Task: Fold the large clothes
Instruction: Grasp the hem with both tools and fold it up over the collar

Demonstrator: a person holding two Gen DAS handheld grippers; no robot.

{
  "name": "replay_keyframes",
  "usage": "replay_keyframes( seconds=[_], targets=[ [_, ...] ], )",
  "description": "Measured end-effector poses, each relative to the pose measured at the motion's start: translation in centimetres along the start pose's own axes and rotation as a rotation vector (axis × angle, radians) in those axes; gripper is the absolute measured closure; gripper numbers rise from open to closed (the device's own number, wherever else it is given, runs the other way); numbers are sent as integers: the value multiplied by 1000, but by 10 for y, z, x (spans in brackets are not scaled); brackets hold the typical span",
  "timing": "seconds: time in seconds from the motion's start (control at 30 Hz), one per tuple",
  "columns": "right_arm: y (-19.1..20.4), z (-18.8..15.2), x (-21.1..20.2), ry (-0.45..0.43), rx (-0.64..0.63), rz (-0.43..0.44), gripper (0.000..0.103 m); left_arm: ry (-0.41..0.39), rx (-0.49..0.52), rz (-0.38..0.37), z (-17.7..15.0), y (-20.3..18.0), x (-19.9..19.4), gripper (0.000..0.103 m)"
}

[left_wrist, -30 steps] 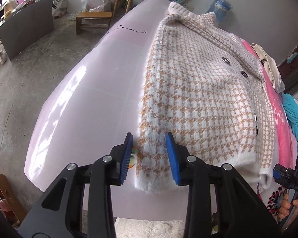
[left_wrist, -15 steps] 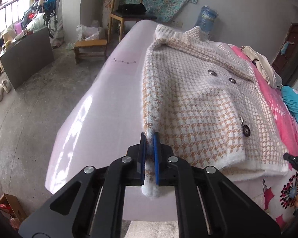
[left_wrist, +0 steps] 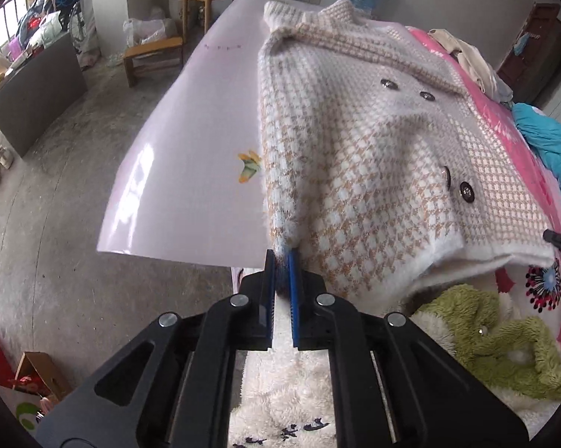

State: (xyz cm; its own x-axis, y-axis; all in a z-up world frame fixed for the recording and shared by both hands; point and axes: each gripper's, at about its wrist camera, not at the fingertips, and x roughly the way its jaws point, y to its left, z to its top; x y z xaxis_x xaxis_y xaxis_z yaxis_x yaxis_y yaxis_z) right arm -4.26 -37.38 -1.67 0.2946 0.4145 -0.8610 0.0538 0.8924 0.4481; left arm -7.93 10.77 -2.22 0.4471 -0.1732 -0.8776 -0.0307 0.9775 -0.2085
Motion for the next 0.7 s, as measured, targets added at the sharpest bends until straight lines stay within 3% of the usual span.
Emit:
replay_keyframes(
  seconds=[0.13,0.23,0.33,0.5,0.57,0.7],
  targets=[
    [-13,1,31,57,61,23,90,11,3,-6,2,-2,9,96],
    [-10,3,34,74,40,23,72,35,9,-13,2,0,12,95],
    [-9,3,42,112,32,20,67,79,7,-6,-2,-4,21,91],
    [-12,-7,57,165,57,20,68,109,30,41,-7,-15,31,88],
    [-11,-9,61,179,57,27,86,114,45,71,-8,-19,33,88],
    [-1,-7,51,176,12,19,92,118,73,128,-7,-28,32,93]
  ],
)
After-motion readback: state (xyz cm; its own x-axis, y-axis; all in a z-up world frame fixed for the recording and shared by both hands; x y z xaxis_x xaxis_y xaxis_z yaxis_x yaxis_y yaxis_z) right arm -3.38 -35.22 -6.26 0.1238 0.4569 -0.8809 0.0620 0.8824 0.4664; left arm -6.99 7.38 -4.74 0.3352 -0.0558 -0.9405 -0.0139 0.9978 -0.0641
